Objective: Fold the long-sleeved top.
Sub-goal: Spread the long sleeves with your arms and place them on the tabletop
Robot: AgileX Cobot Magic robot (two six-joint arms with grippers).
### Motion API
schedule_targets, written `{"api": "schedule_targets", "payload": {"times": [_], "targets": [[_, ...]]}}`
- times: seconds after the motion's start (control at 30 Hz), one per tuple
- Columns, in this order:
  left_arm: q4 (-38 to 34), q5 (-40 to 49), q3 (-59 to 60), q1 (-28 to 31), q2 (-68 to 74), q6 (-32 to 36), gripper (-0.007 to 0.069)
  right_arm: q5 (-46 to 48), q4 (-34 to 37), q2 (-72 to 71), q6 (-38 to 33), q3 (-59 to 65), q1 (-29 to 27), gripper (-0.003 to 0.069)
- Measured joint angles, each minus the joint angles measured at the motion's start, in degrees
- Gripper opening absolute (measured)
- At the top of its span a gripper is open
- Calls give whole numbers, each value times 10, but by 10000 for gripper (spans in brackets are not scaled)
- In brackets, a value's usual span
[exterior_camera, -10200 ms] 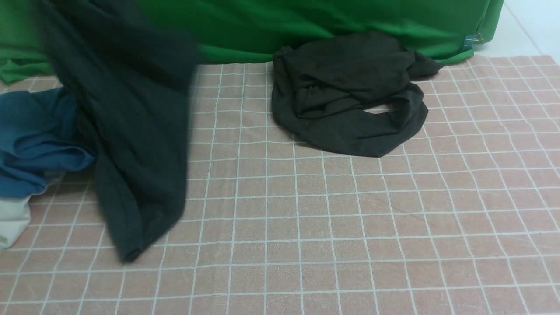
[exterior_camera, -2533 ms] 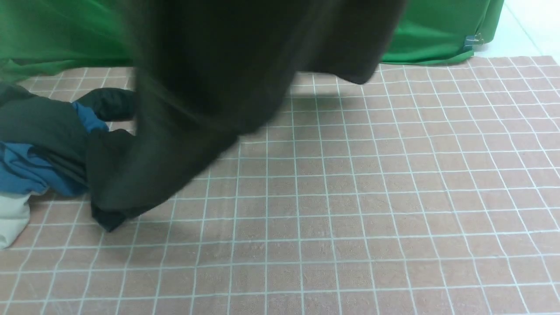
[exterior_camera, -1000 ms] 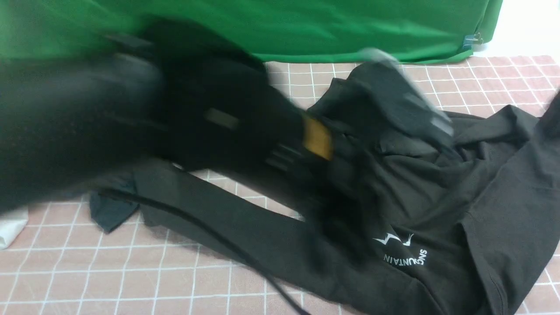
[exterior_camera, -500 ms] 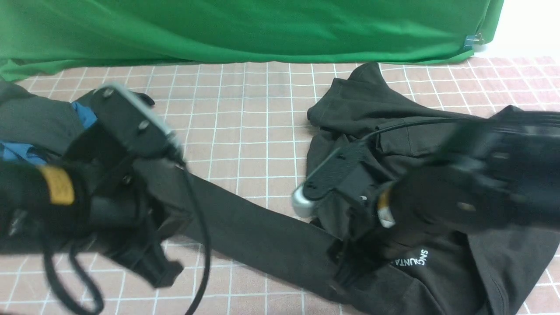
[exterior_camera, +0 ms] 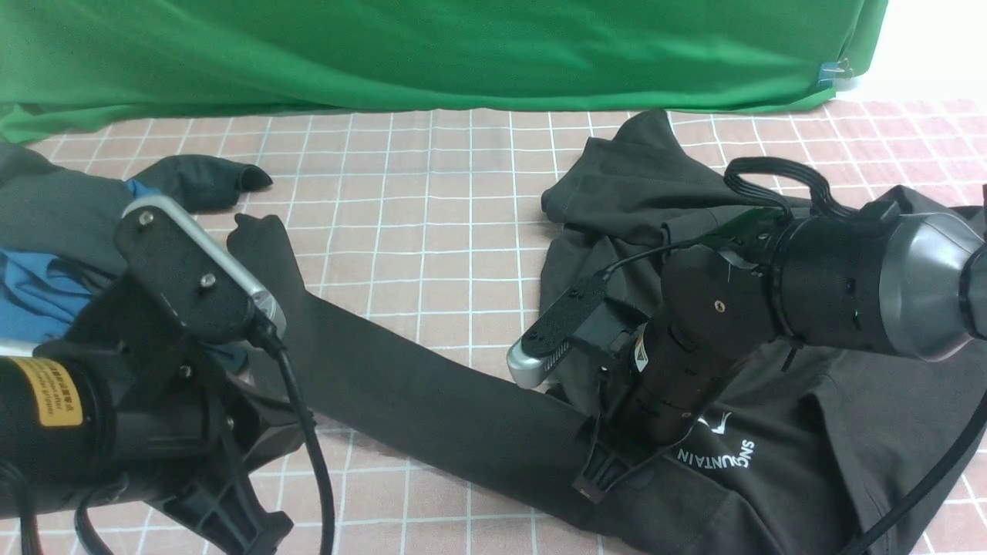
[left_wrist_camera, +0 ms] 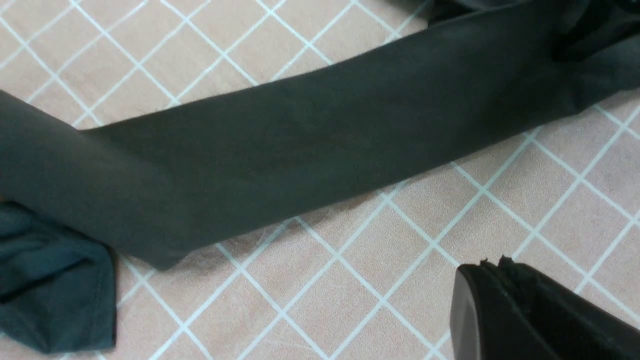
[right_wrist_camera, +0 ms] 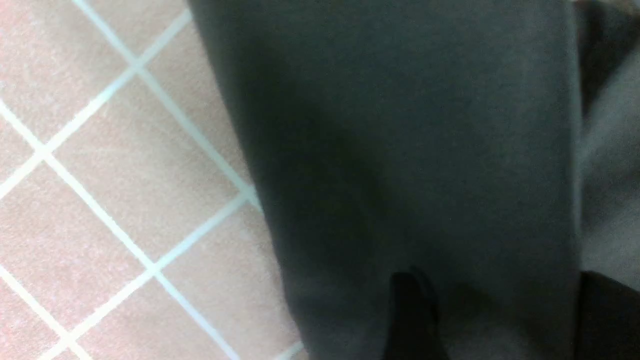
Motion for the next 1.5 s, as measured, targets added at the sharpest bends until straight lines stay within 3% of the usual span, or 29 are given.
{"api": "schedule_targets", "payload": {"times": [0.2,0.43,0.53,0.7,0.93,1.13,1.5], "targets": [[0,-1,0,0,0,1,17,1,4,6,-3,0,0,341],[-1,-1,0,0,0,1,17,0,4,6,-4,0,0,87],[-1,-1,0,0,0,2,17,-2,3,6,-4,0,-1,37],[1,-1,0,0,-1,5,17,25,2,-5,-4,0,6,33],[5,-1,0,0,-35,6,17,149,8,-131,46,41,126,33],[5,-1,0,0,-46,1,17,176,8,-199,105,137,202,32],[-34,-38,-46,0,28,-18,17,234,-7,-345,234,266,215,32]]}}
